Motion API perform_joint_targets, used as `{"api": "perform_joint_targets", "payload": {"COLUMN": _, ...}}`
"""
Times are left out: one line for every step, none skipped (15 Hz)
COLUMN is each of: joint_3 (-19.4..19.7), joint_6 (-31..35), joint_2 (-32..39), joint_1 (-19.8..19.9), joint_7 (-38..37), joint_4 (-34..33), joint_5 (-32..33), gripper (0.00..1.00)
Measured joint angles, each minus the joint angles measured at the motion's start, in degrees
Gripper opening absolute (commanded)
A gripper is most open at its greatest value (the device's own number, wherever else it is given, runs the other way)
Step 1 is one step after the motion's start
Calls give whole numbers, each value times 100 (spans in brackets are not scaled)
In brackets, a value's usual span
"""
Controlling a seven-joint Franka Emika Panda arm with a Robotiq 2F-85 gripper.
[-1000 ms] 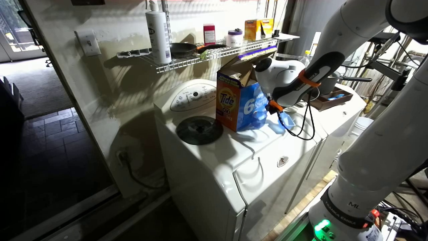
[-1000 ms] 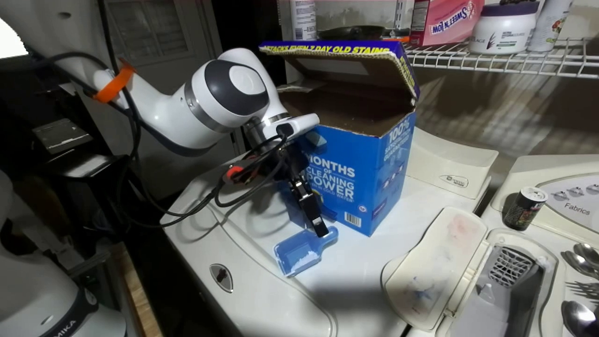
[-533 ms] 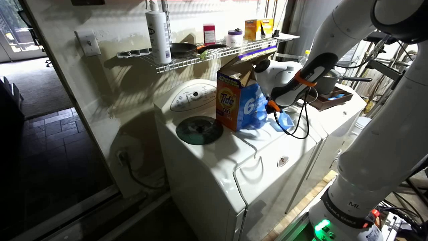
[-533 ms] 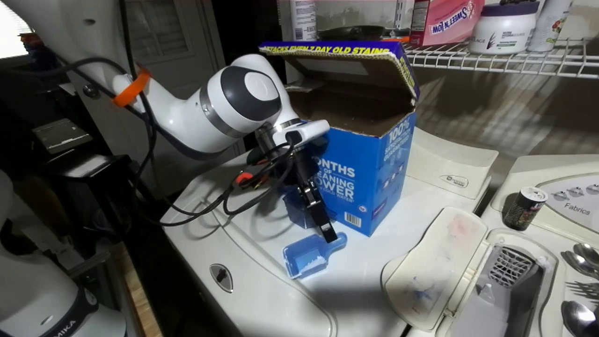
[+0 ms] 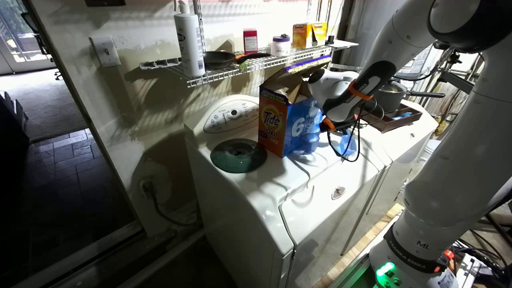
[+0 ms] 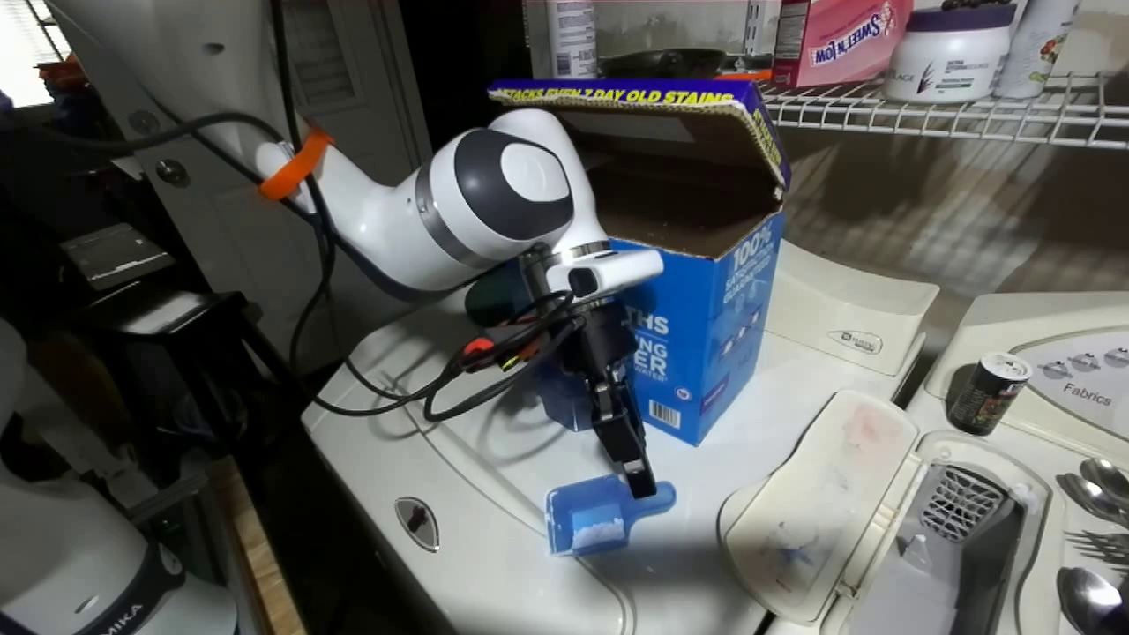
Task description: Use the light blue scoop to scoop up some objects from the blue bowl
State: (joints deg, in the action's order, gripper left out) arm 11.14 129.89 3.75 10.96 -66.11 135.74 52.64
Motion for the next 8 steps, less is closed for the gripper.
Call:
{"api": "perform_joint_targets", "payload": {"joint_3": 18, "joint_6": -50, "joint_2": 44, "joint_1": 7, "joint_7": -17, "joint_4": -65, "joint_5": -156, "gripper": 1}}
{"api": "perform_joint_targets", "payload": {"joint_3": 33, "joint_6": -101, "joint_2": 90, "joint_1": 13, "joint_7": -23, "joint_4": -137, "joint_5": -327, "gripper": 1}}
{"api": "perform_joint_targets", "payload": {"joint_3": 45, "joint_6": -144, "joint_2": 132, "joint_1": 17, "joint_7": -28, "joint_4": -210, "joint_5": -491, "gripper": 1}}
{"api": "perform_joint_targets", "payload": {"joint_3": 62, "joint_6": -177, "joint_2": 174, "joint_1": 18, "joint_7": -35, "joint_4": -285, "joint_5": -648, "gripper": 1}}
{"api": "perform_joint_targets", "payload": {"joint_3": 83, "joint_6": -183, "joint_2": 216, "joint_1": 18, "joint_7": -51, "joint_4": -358, "joint_5": -770, "gripper": 1}}
{"api": "perform_joint_targets", "payload": {"joint_3": 102, "joint_6": -183, "joint_2": 258, "joint_1": 18, "joint_7": -75, "joint_4": -427, "joint_5": -871, "gripper": 1}}
{"api": "perform_joint_targets", "payload": {"joint_3": 120, "joint_6": -183, "joint_2": 293, "joint_1": 19, "joint_7": -105, "joint_4": -485, "joint_5": -947, "gripper": 1}}
{"api": "perform_joint_targets", "payload": {"joint_3": 138, "joint_6": -183, "joint_2": 326, "joint_1": 19, "joint_7": -138, "joint_4": -536, "joint_5": -1008, "gripper": 1}}
